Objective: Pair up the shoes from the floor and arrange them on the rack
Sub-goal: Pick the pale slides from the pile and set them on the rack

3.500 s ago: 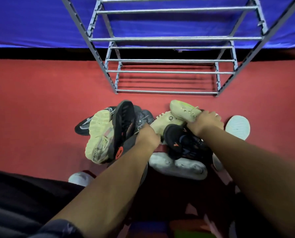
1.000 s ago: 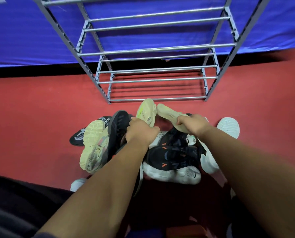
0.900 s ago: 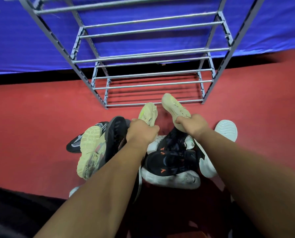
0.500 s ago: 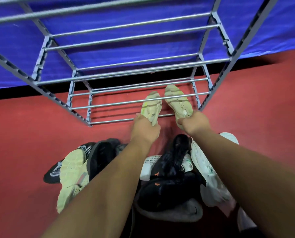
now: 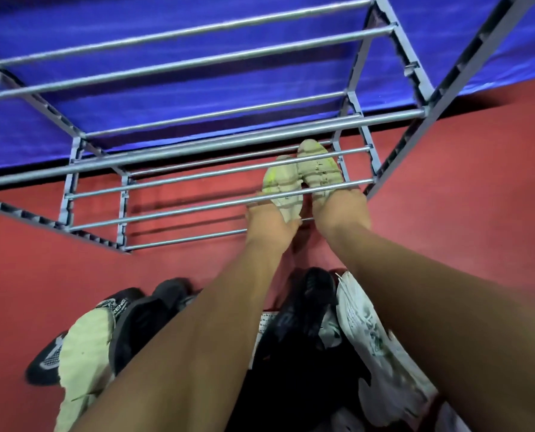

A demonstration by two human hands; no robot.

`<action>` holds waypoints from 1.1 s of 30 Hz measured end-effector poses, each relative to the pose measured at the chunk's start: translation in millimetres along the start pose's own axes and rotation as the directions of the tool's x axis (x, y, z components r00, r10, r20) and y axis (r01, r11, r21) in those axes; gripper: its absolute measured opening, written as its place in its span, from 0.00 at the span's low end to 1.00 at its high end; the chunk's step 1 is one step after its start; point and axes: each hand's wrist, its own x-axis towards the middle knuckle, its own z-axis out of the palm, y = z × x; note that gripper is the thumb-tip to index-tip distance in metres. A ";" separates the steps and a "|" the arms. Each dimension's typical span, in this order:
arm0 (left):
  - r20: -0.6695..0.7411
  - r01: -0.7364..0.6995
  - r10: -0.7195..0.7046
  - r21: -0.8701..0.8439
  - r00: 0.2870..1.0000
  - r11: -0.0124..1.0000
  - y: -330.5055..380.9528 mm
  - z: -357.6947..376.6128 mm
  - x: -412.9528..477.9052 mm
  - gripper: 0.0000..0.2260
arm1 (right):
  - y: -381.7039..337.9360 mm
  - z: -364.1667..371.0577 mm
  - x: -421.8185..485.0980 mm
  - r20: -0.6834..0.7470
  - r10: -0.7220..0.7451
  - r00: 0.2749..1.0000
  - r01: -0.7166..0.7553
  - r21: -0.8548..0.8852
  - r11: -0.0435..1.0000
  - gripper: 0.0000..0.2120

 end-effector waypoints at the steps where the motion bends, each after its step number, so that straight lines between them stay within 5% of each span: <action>1: 0.034 0.041 -0.041 -0.022 0.999 0.999 -2.2 2.6 0.2 0.28 | 1.6 2.5 0.3 0.013 -0.003 1.000 0.004 -0.029 1.000 0.23; 3: 0.072 0.111 -0.107 -0.050 0.992 0.993 -5.5 6.3 -2.0 0.35 | 5.3 5.5 -3.9 0.030 -0.035 0.999 0.036 -0.063 0.997 0.24; 8: 0.099 0.182 -0.177 -0.044 0.979 0.982 -13.9 16.8 7.7 0.27 | 15.9 12.6 -8.0 0.054 -0.097 0.994 0.100 -0.073 0.992 0.28; 13: 0.041 0.228 -0.225 -0.221 0.974 0.948 -2.5 0.8 -13.1 0.33 | 18.2 11.8 -5.3 0.054 -0.109 0.993 0.111 -0.028 0.993 0.23; 20: -0.154 0.056 -0.092 -0.225 0.984 0.973 3.5 6.2 -39.8 0.30 | 19.8 14.9 -7.7 -0.022 -0.115 0.993 0.117 0.130 0.985 0.18; 26: 0.017 -0.022 0.020 0.126 1.000 0.992 20.8 3.9 1.4 0.22 | 17.3 13.1 -11.7 0.008 -0.123 0.992 0.124 -0.080 0.989 0.09; 30: 0.153 -0.029 0.010 0.119 0.988 0.992 18.6 2.4 12.0 0.22 | 5.3 8.9 -9.3 0.139 0.002 0.990 0.012 -0.099 0.995 0.19; 33: 0.165 -0.058 0.044 0.082 0.985 0.995 12.2 2.8 7.2 0.24 | 1.6 6.9 -3.0 0.160 0.005 0.987 0.020 -0.152 0.988 0.18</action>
